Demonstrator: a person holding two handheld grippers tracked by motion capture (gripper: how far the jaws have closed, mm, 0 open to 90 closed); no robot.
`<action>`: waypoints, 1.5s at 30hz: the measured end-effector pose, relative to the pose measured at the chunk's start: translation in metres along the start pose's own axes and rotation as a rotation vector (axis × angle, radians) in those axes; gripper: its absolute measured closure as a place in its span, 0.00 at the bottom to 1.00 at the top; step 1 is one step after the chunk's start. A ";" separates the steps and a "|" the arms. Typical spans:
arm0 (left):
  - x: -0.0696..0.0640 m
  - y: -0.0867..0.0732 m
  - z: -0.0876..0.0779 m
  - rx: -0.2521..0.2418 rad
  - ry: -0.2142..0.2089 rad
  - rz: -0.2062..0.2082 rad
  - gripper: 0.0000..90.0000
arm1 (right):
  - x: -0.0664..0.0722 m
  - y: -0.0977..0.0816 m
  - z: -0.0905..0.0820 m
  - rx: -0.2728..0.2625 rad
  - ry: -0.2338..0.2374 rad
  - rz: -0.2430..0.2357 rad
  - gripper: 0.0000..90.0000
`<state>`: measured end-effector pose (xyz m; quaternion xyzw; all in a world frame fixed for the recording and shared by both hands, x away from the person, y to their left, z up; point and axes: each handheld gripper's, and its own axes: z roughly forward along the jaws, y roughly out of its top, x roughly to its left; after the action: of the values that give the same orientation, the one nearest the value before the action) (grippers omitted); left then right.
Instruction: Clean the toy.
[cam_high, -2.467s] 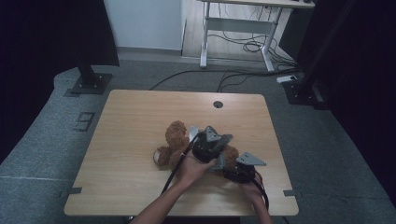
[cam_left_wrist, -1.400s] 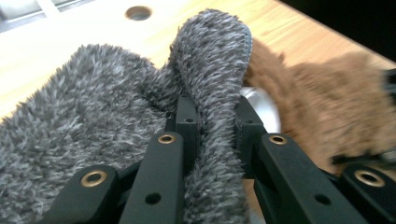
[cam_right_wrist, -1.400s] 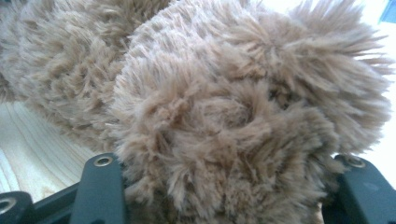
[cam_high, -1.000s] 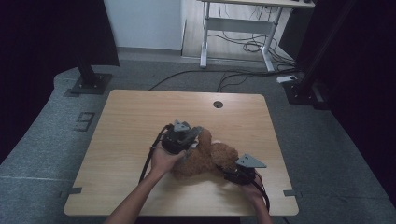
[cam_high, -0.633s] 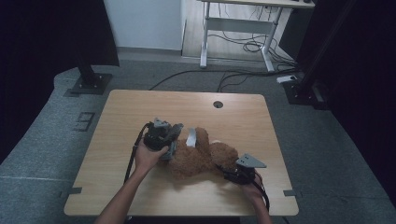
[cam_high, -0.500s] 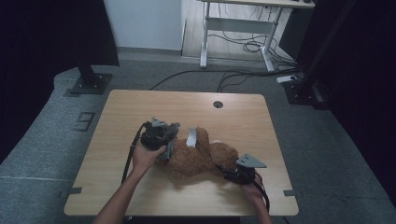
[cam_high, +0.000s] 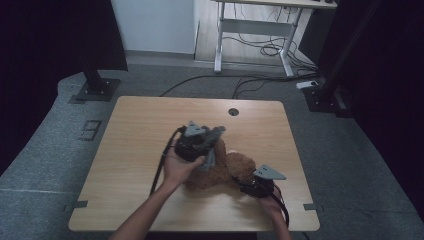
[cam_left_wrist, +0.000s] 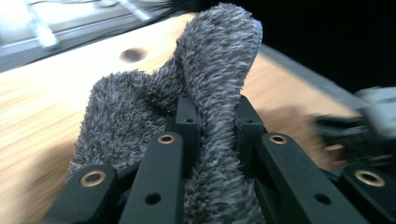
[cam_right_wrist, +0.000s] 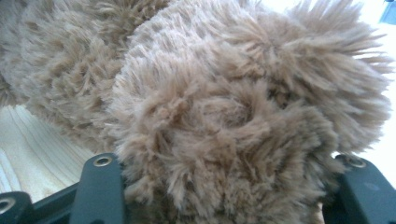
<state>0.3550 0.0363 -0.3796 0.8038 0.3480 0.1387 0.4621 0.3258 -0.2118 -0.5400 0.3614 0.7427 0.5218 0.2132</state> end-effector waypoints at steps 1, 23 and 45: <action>-0.011 0.005 0.007 0.006 -0.017 0.018 0.85 | 0.000 0.000 0.000 0.002 0.000 0.000 0.43; 0.012 -0.040 0.056 0.121 -0.019 -0.090 0.86 | 0.000 -0.001 0.001 -0.009 0.016 0.003 0.43; 0.053 -0.053 0.009 0.091 0.150 -0.086 0.85 | -0.003 -0.006 0.000 -0.031 0.027 0.017 0.43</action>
<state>0.3754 0.0841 -0.4344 0.7957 0.4217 0.1628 0.4031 0.3255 -0.2151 -0.5456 0.3571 0.7344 0.5398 0.2044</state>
